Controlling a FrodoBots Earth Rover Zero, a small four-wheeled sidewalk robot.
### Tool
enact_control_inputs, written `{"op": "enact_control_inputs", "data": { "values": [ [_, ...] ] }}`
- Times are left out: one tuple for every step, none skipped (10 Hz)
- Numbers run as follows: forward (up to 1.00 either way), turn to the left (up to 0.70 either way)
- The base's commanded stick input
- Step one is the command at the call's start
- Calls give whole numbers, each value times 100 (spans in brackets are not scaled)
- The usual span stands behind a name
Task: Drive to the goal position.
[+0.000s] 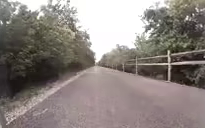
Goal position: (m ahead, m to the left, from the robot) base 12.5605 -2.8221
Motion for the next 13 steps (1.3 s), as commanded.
{"op": "enact_control_inputs", "data": {
  "values": [
    [70, 0],
    [70, 0],
    [70, 0],
    [70, -2],
    [70, -2],
    [70, -1],
    [70, 0],
    [70, 0],
    [70, 0],
    [70, 0],
    [70, 0],
    [70, 0],
    [70, 0]
  ]
}}
